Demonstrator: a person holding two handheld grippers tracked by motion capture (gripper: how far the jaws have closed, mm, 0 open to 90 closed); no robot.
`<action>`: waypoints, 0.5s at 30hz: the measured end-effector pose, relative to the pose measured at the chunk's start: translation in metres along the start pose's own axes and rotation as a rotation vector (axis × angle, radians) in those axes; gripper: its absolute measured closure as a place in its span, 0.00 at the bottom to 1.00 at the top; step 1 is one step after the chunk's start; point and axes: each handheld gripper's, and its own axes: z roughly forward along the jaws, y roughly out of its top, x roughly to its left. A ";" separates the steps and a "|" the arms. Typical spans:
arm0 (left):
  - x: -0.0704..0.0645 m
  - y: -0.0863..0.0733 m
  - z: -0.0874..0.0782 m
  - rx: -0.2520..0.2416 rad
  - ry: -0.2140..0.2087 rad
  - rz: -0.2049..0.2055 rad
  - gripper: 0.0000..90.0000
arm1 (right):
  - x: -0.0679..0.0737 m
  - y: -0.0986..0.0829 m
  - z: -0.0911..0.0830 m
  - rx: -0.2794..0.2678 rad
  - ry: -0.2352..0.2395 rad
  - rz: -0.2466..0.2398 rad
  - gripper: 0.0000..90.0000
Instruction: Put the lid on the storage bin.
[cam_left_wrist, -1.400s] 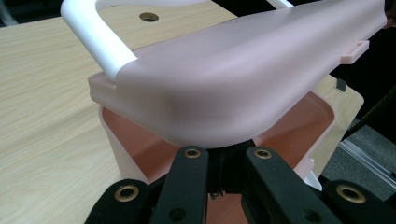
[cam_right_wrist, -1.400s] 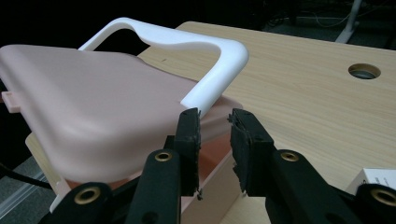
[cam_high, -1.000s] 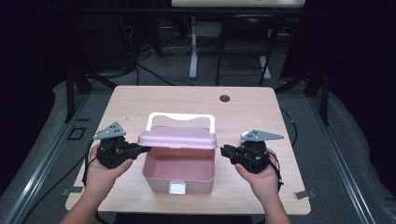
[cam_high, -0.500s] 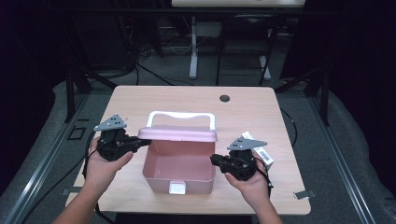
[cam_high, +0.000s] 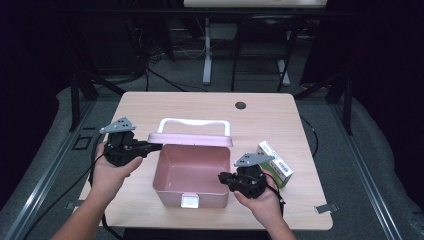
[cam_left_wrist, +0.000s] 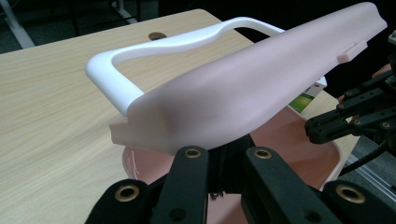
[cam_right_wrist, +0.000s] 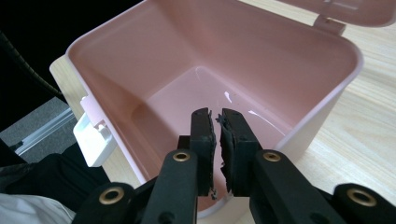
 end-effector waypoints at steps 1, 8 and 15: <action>0.000 0.001 0.001 -0.005 0.003 -0.005 1.00 | 0.000 0.000 0.001 0.003 0.003 -0.002 0.93; 0.004 0.007 0.003 -0.010 0.012 -0.008 1.00 | 0.000 -0.004 0.007 0.027 0.012 -0.002 0.93; 0.006 0.010 0.004 -0.015 0.015 -0.008 1.00 | 0.001 -0.005 0.011 0.034 0.013 -0.013 0.96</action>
